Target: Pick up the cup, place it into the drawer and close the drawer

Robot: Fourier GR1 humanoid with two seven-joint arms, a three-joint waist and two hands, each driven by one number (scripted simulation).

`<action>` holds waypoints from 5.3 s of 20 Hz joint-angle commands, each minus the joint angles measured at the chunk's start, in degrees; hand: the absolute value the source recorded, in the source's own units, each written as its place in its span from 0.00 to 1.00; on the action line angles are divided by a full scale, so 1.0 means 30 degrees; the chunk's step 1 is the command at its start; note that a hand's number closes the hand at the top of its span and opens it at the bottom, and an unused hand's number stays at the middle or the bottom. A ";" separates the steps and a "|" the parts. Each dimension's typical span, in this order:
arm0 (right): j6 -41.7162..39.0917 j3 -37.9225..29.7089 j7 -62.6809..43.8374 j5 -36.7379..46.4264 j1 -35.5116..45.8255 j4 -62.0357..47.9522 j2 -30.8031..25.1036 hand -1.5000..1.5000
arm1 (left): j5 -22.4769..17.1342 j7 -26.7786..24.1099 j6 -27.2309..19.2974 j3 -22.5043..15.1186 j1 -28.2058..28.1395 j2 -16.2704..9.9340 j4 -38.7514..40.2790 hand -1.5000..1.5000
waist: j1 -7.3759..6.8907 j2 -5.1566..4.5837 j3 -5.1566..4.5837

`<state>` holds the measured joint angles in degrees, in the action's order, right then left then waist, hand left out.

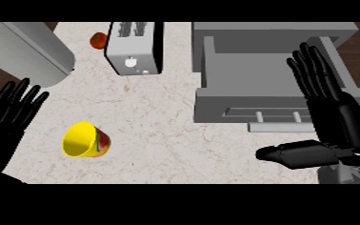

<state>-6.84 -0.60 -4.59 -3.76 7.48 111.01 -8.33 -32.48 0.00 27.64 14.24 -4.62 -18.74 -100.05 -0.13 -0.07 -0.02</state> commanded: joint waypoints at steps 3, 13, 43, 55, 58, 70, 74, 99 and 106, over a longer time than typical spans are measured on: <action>-0.0158 -0.0455 0.0572 0.0210 0.1672 -0.1697 -0.0058 0.00 | 0.1997 -0.1704 0.1650 0.0623 0.0821 -0.0297 0.4146 0.00 | 0.0013 0.0005 0.0002; 0.0201 -0.0612 0.0365 0.0626 0.2348 -0.1713 0.0143 0.00 | 0.8148 -0.8342 0.1165 0.0017 0.2048 0.0958 1.1283 0.00 | 0.0061 -0.0008 -0.0006; -0.1095 -0.1923 -0.0917 -0.1269 0.2849 -0.1371 -0.0729 0.00 | 1.2449 -2.0042 0.0215 -0.0132 0.8944 -0.1049 2.8659 0.00 | 0.0531 -0.0190 -0.0093; -0.0675 -0.2014 -0.1530 -0.0790 0.3553 -0.1643 -0.0910 0.00 | 1.2846 -2.0688 0.0645 -0.1085 0.8895 0.1573 2.8948 0.00 | 0.0374 -0.0201 -0.0099; -0.0742 -0.2024 -0.1478 -0.0756 0.3613 -0.1639 -0.0989 0.00 | 1.2594 -2.0456 0.3047 -0.1228 0.9434 0.1008 2.8516 1.00 | 0.0359 -0.0182 -0.0104; -0.1292 -0.2056 -0.0352 -0.0816 0.2648 -0.1821 -0.0942 0.00 | 1.1603 -2.3812 -0.0471 -0.0338 0.9482 0.2109 2.6063 1.00 | 0.0275 -0.0082 -0.0065; -0.1871 -0.3198 -0.0443 -0.1834 0.3186 -0.2498 -0.1762 0.00 | 0.9914 -2.2740 -0.4254 0.1551 1.0857 0.3342 2.6080 1.00 | 0.0461 -0.0167 -0.0061; -0.1562 -0.3069 0.0044 -0.0997 0.3197 -0.2688 -0.1614 0.00 | 0.8170 -0.8482 -1.1883 -0.4140 2.0696 0.6237 1.7389 1.00 | 0.0384 0.0013 0.0022; -0.1155 -0.2609 -0.0274 -0.0814 0.2437 -0.1656 -0.1001 0.00 | 0.7495 -0.5996 -1.4537 -0.5487 2.4135 0.6244 2.0397 1.00 | 0.0706 -0.0058 0.0020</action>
<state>-10.59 -9.07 -5.79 -6.30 16.03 104.66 -12.30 -8.51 -21.77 -11.62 0.00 62.16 -0.08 -43.92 1.29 -0.10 0.03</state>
